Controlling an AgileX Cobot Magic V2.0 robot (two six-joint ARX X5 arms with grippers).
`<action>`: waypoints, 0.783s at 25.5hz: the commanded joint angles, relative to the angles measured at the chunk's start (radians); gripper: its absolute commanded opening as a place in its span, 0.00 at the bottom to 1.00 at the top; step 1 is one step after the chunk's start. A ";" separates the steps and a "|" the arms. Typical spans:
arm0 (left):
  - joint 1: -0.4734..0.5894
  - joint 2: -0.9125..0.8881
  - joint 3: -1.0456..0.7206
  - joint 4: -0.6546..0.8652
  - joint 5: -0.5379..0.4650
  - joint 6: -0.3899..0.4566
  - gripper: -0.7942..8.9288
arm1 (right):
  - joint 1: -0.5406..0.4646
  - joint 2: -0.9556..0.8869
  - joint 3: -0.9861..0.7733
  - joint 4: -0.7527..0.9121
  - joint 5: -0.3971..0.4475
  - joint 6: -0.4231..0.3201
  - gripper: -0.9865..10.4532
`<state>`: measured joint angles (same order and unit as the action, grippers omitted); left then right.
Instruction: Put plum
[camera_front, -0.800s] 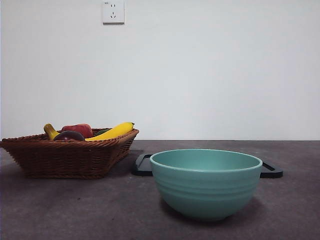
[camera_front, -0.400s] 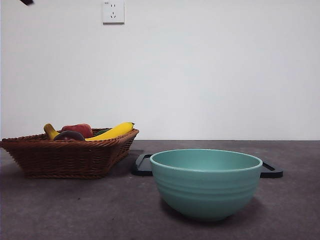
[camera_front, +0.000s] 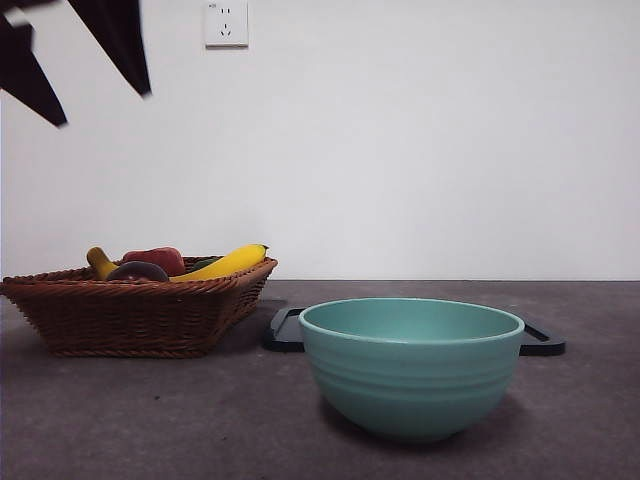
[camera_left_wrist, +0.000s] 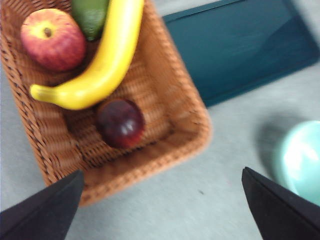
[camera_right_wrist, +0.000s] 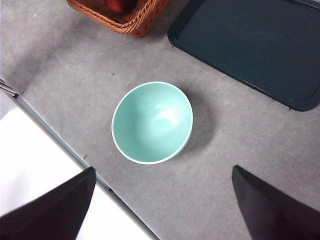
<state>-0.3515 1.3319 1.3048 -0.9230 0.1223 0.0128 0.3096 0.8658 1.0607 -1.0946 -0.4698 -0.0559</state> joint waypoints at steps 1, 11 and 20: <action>-0.011 0.077 0.032 0.037 -0.035 0.002 0.59 | 0.005 0.008 0.018 0.013 -0.001 -0.005 0.47; -0.014 0.308 0.032 0.143 -0.130 0.003 0.59 | 0.005 0.008 0.018 0.020 -0.002 -0.004 0.47; -0.013 0.445 0.032 0.187 -0.131 0.002 0.59 | 0.005 0.008 0.018 0.024 -0.002 -0.004 0.47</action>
<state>-0.3588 1.7596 1.3170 -0.7464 -0.0048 0.0128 0.3099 0.8658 1.0607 -1.0801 -0.4698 -0.0559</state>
